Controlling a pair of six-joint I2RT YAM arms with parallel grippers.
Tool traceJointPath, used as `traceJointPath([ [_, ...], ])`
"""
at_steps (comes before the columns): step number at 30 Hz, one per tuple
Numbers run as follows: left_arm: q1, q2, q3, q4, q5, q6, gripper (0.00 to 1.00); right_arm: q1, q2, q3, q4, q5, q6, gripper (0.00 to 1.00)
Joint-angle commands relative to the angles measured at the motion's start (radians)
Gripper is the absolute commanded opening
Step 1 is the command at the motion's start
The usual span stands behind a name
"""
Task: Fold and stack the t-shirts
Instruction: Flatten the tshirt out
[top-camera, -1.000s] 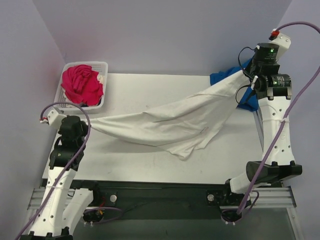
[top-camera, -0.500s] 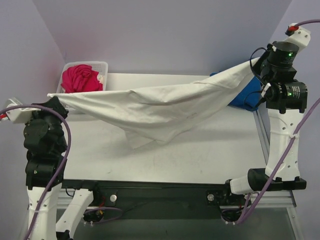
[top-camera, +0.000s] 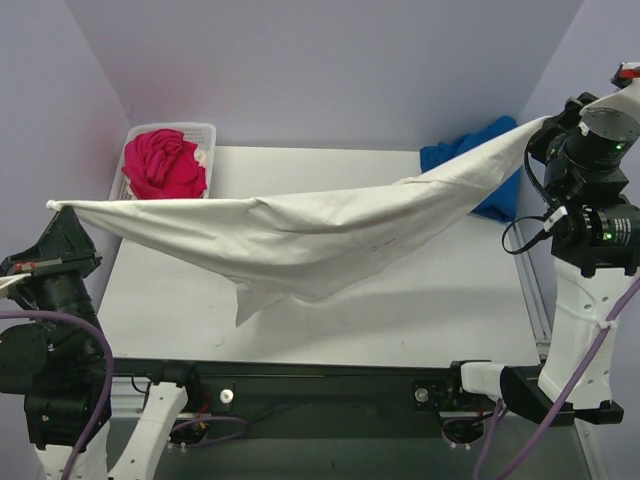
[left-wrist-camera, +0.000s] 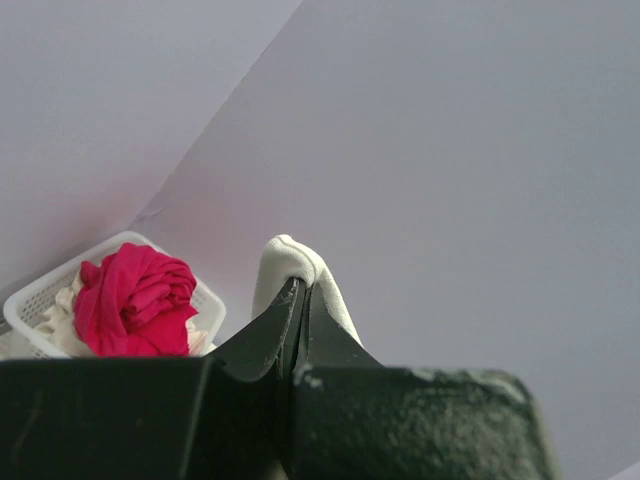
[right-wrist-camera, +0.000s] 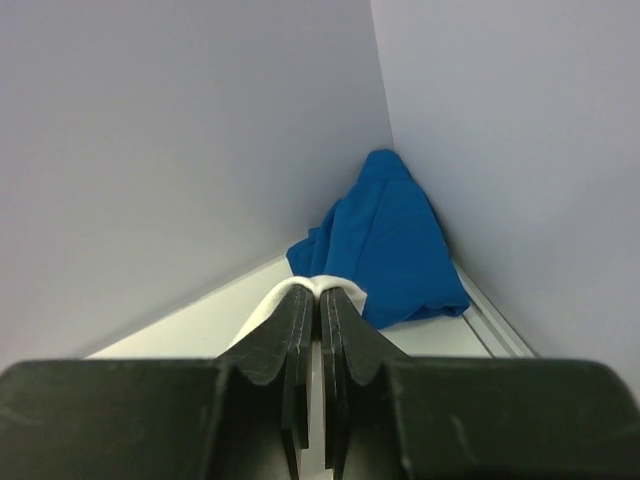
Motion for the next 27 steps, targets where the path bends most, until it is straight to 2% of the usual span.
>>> traceJointPath([
  [1,0.001,0.011,0.02,0.089,0.035,0.023,0.0,-0.01,-0.032,-0.009,0.13,0.052,-0.027,0.0],
  [6,0.001,0.103,-0.017,0.098,0.085,-0.02,0.0,-0.01,0.073,0.054,0.201,0.03,-0.059,0.0],
  [10,0.002,0.203,-0.084,0.106,0.156,-0.086,0.0,-0.01,0.324,0.205,0.201,-0.028,-0.071,0.0],
  [15,-0.007,0.339,-0.245,0.121,0.234,-0.187,0.0,-0.016,0.616,0.354,0.209,-0.103,-0.077,0.0],
  [16,-0.013,0.356,-0.273,0.138,0.239,-0.192,0.0,-0.016,0.7,0.367,0.219,-0.159,-0.067,0.0],
  [22,-0.112,0.471,-0.396,0.173,0.113,-0.194,0.0,-0.015,0.934,0.388,0.285,-0.394,0.016,0.0],
  [25,-0.136,0.522,-0.402,0.156,-0.003,-0.212,0.0,-0.015,0.989,0.375,0.328,-0.509,0.067,0.0],
  [27,-0.139,0.548,-0.402,0.156,-0.02,-0.237,0.0,-0.015,1.009,0.379,0.366,-0.593,0.094,0.0],
])
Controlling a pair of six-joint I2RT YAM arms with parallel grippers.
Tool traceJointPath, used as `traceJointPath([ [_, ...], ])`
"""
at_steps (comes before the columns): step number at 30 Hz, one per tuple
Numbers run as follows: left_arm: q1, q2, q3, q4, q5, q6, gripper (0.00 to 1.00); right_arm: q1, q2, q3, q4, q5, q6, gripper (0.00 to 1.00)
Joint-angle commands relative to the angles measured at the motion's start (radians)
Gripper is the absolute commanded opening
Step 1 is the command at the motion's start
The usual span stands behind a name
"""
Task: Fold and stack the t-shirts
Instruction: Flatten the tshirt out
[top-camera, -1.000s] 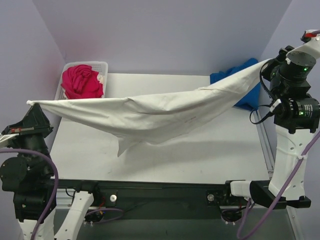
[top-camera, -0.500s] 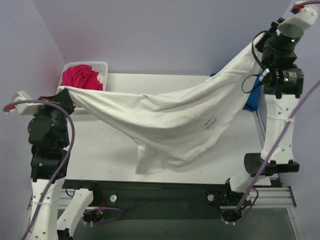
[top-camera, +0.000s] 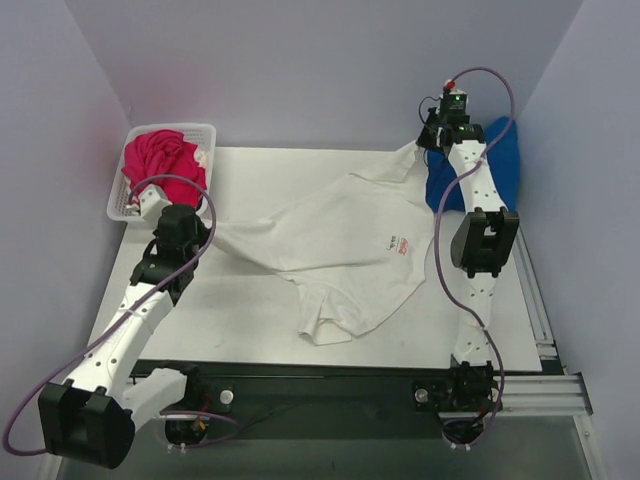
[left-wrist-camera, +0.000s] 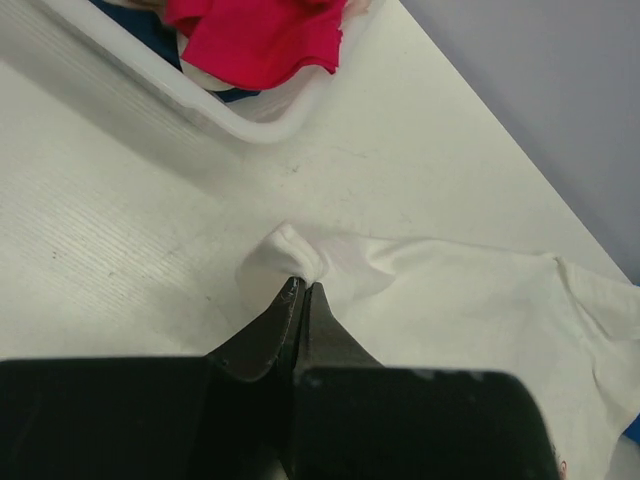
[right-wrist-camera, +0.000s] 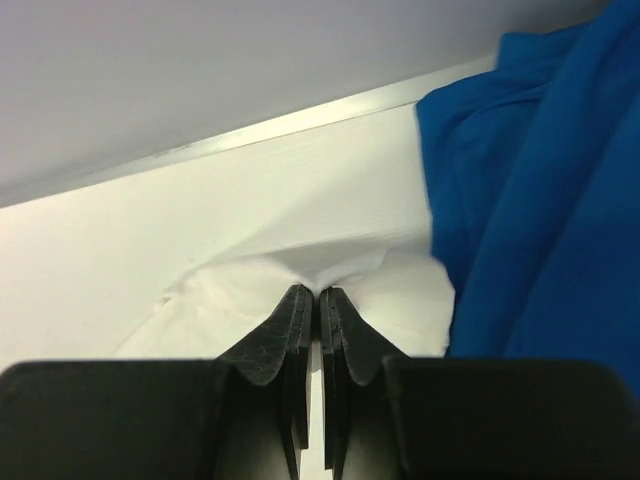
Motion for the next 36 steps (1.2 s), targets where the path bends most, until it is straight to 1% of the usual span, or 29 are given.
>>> traceJointPath([
  [1,-0.009,0.016,0.019,0.079,-0.11,-0.036,0.0,-0.004,-0.068,0.04,0.151,-0.2,0.064,0.0],
  [6,-0.012,0.076,0.038,0.064,-0.121,-0.043,0.0,-0.006,-0.085,-0.002,0.254,-0.353,0.107,0.0],
  [7,-0.014,0.096,0.041,0.063,-0.123,-0.046,0.0,-0.004,-0.086,-0.015,0.274,-0.367,0.112,0.0],
  [8,-0.021,0.11,0.047,0.061,-0.123,-0.063,0.0,-0.004,-0.086,-0.015,0.272,-0.369,0.118,0.02],
  [9,-0.026,0.124,0.048,0.066,-0.124,-0.066,0.0,-0.006,-0.086,-0.019,0.268,-0.369,0.133,0.14],
  [10,-0.032,0.154,0.053,0.072,-0.135,-0.069,0.0,-0.006,-0.086,-0.03,0.257,-0.366,0.136,0.5],
  [12,-0.043,0.189,0.077,0.075,-0.155,-0.082,0.0,-0.007,-0.106,-0.044,0.223,-0.32,0.135,0.81],
  [13,-0.044,0.229,0.09,0.078,-0.165,-0.085,0.0,-0.007,-0.117,-0.056,0.19,-0.267,0.132,0.86],
  [15,-0.05,0.266,0.123,0.087,-0.179,-0.092,0.0,-0.01,-0.166,-0.105,0.153,-0.193,0.13,0.92],
  [16,-0.05,0.3,0.133,0.095,-0.199,-0.092,0.0,-0.01,-0.19,-0.131,0.128,-0.164,0.116,0.93],
  [17,-0.052,0.315,0.143,0.1,-0.208,-0.091,0.0,-0.009,-0.219,-0.206,0.122,-0.109,0.113,0.93],
  [18,-0.052,0.331,0.165,0.104,-0.215,-0.089,0.0,-0.004,-0.279,-0.243,0.117,-0.09,0.113,0.93],
  [20,-0.051,0.364,0.185,0.118,-0.248,-0.082,0.0,0.008,-0.345,-0.326,0.09,-0.07,0.11,0.92],
  [21,-0.047,0.374,0.194,0.126,-0.251,-0.079,0.0,0.037,-0.412,-0.41,0.076,-0.061,0.11,0.88],
  [23,-0.043,0.388,0.219,0.153,-0.256,-0.063,0.0,0.083,-0.479,-0.517,0.041,-0.033,0.09,0.84],
  [24,-0.041,0.391,0.229,0.176,-0.25,-0.057,0.0,0.139,-0.538,-0.629,0.032,-0.009,0.082,0.82],
  [27,-0.041,0.401,0.274,0.19,-0.244,-0.034,0.0,0.226,-0.635,-0.79,0.022,0.053,0.087,0.76],
  [28,-0.041,0.398,0.283,0.193,-0.242,-0.022,0.0,0.274,-0.651,-0.868,0.018,0.067,0.095,0.75],
  [30,-0.041,0.389,0.297,0.207,-0.236,-0.011,0.0,0.313,-0.696,-0.95,0.013,0.076,0.124,0.74],
  [31,-0.041,0.386,0.301,0.213,-0.239,0.004,0.0,0.342,-0.71,-1.025,0.013,0.075,0.131,0.73],
  [33,-0.041,0.38,0.312,0.231,-0.247,0.024,0.0,0.376,-0.755,-1.094,0.013,0.075,0.154,0.72],
  [34,-0.04,0.378,0.317,0.232,-0.248,0.035,0.0,0.411,-0.767,-1.163,0.012,0.079,0.167,0.71],
  [36,-0.04,0.378,0.324,0.233,-0.251,0.044,0.0,0.442,-0.812,-1.225,0.01,0.079,0.187,0.7],
])
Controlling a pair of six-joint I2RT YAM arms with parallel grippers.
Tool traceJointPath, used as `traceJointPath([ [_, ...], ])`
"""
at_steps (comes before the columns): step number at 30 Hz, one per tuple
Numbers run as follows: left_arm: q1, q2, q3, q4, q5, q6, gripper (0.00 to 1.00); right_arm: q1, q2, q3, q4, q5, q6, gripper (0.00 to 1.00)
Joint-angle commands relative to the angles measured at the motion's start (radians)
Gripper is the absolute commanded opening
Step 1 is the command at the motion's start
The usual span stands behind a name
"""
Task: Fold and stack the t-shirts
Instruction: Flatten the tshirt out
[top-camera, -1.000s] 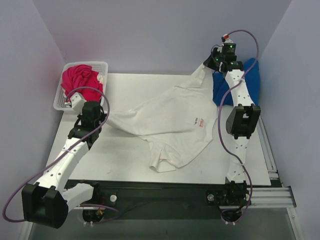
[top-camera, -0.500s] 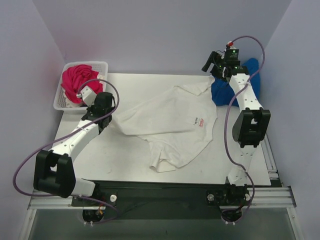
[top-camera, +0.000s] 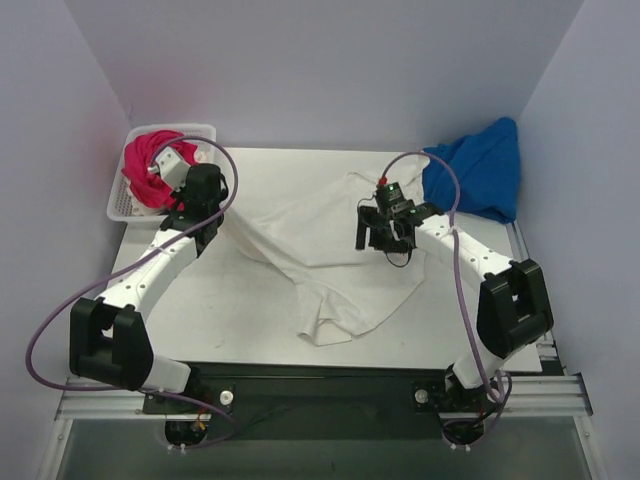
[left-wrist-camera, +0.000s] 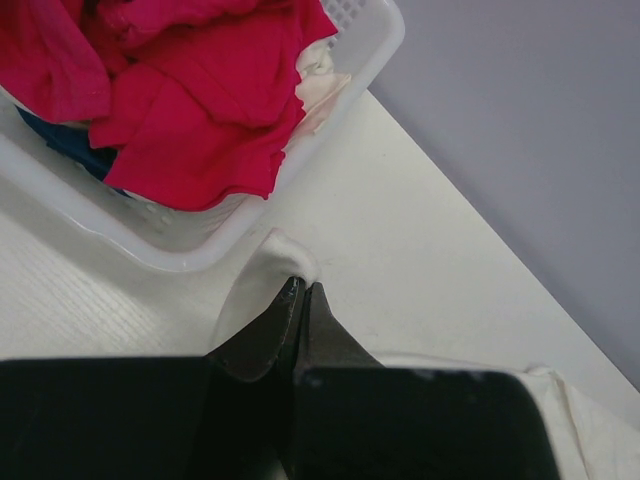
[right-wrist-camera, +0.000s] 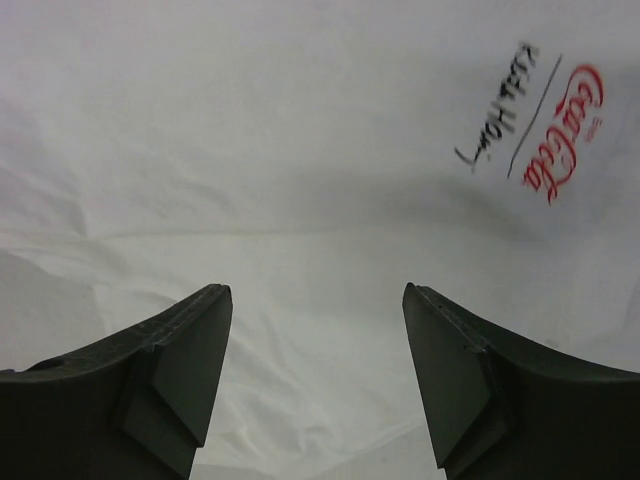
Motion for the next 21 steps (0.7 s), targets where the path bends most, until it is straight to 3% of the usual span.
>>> traceJointPath([
  [1,0.007,-0.029,0.052,0.063,-0.03,0.047,0.0,0.036,-0.091,-0.1,-0.049,0.052,0.07,0.69],
  [9,0.015,-0.026,0.054,0.071,-0.026,0.058,0.0,0.158,-0.166,-0.289,-0.078,0.104,0.164,0.68],
  [21,0.036,-0.027,0.052,0.077,-0.015,0.073,0.0,0.2,-0.117,-0.369,-0.098,0.09,0.219,0.66],
])
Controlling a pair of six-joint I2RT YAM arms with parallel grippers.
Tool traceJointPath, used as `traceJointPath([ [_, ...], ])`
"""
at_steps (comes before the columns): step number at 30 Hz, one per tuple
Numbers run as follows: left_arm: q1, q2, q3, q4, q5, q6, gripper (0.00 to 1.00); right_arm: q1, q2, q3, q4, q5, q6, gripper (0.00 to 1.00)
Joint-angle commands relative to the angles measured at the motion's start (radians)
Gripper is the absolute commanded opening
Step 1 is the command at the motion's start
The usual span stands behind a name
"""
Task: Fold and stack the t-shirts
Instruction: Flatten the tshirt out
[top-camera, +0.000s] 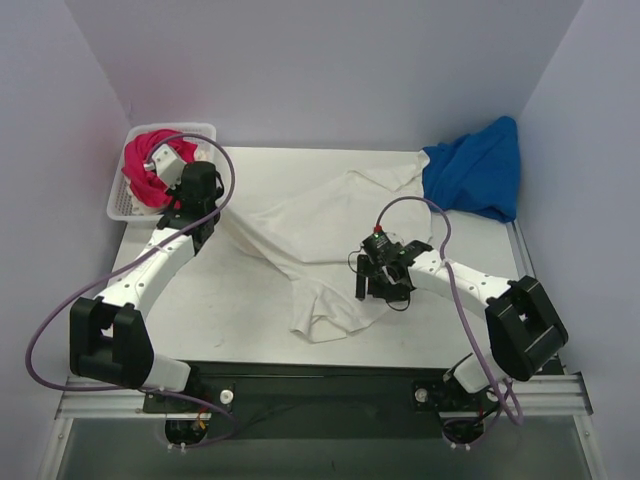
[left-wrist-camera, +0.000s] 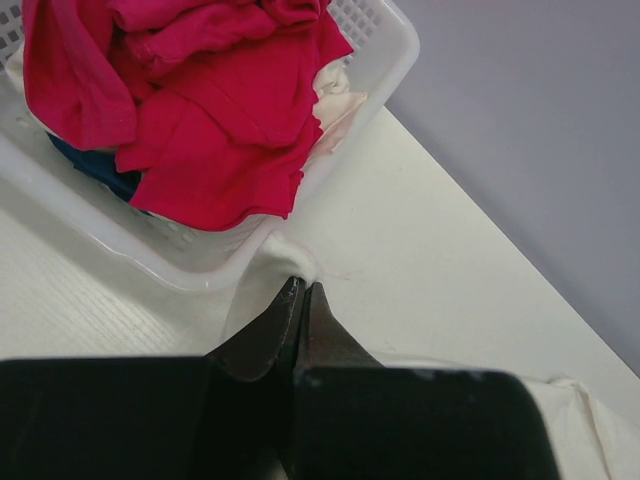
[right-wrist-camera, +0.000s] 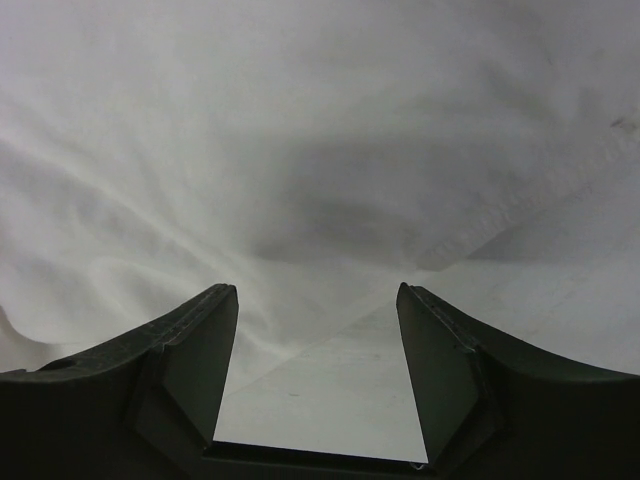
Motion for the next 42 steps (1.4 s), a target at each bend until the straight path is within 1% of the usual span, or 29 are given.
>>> traceJointPath([
  [1,0.012,-0.027,0.047,0.063,-0.007,0.013,0.0,0.009,0.034,-0.02,-0.046,0.028,0.034,0.65],
  [4,0.015,-0.029,0.045,0.061,-0.004,0.015,0.0,0.007,0.083,-0.01,-0.046,0.024,0.042,0.63],
  [7,0.021,-0.032,0.045,0.058,0.001,0.02,0.0,0.003,0.129,0.01,-0.046,0.016,0.046,0.59],
  [9,0.027,-0.038,0.045,0.055,0.005,0.021,0.0,0.0,0.154,0.018,-0.048,0.013,0.048,0.53],
  [10,0.027,-0.039,0.045,0.055,0.005,0.023,0.0,-0.005,0.16,0.019,-0.046,0.007,0.049,0.49],
  [11,0.03,-0.041,0.047,0.052,0.004,0.023,0.0,-0.012,0.169,0.018,-0.046,0.002,0.051,0.36],
  [13,0.033,-0.044,0.045,0.053,0.005,0.026,0.0,-0.025,0.172,0.013,-0.048,-0.001,0.055,0.2],
  [14,0.036,-0.044,0.045,0.05,0.005,0.027,0.0,-0.031,0.165,0.01,-0.049,0.005,0.058,0.08],
  [15,0.036,-0.049,0.047,0.049,0.005,0.029,0.0,-0.049,0.157,0.004,-0.054,0.01,0.058,0.02],
  [16,0.041,-0.05,0.044,0.047,0.005,0.03,0.0,-0.06,0.149,0.003,-0.057,0.014,0.058,0.0],
  [21,0.049,-0.053,0.036,0.046,0.007,0.036,0.0,-0.176,0.065,0.041,-0.109,0.066,-0.006,0.0],
  [22,0.049,-0.053,0.034,0.046,0.009,0.036,0.0,-0.224,0.054,0.068,-0.116,0.083,-0.02,0.0],
  [24,0.049,-0.053,0.025,0.046,0.018,0.035,0.0,-0.273,0.039,0.11,-0.129,0.105,-0.067,0.0],
  [26,0.05,-0.052,0.018,0.04,0.03,0.03,0.0,-0.339,0.049,0.186,-0.136,0.105,-0.093,0.0],
  [31,0.049,-0.053,-0.015,0.009,0.05,0.007,0.0,-0.413,0.106,0.376,-0.149,0.105,-0.144,0.0],
  [32,0.047,-0.053,-0.024,0.004,0.054,0.003,0.0,-0.425,0.124,0.442,-0.147,0.082,-0.146,0.0],
  [34,0.047,-0.056,-0.05,-0.003,0.058,-0.016,0.0,-0.428,0.155,0.511,-0.147,0.08,-0.146,0.0],
  [35,0.046,-0.056,-0.058,-0.008,0.065,-0.019,0.0,-0.43,0.201,0.591,-0.149,0.056,-0.168,0.0],
  [37,0.043,-0.055,-0.079,-0.009,0.068,-0.029,0.0,-0.428,0.261,0.665,-0.147,0.048,-0.181,0.0],
  [38,0.041,-0.05,-0.085,-0.013,0.068,-0.034,0.0,-0.43,0.331,0.735,-0.147,0.041,-0.202,0.0],
  [39,0.041,-0.049,-0.091,-0.013,0.068,-0.036,0.0,-0.431,0.368,0.775,-0.149,0.042,-0.211,0.0],
  [40,0.041,-0.046,-0.1,-0.011,0.068,-0.039,0.0,-0.433,0.44,0.808,-0.15,0.044,-0.219,0.0],
  [41,0.04,-0.041,-0.105,-0.008,0.073,-0.039,0.0,-0.436,0.477,0.837,-0.149,0.037,-0.227,0.0],
  [42,0.036,-0.03,-0.107,-0.008,0.074,-0.043,0.0,-0.447,0.514,0.899,-0.149,0.01,-0.23,0.0],
])
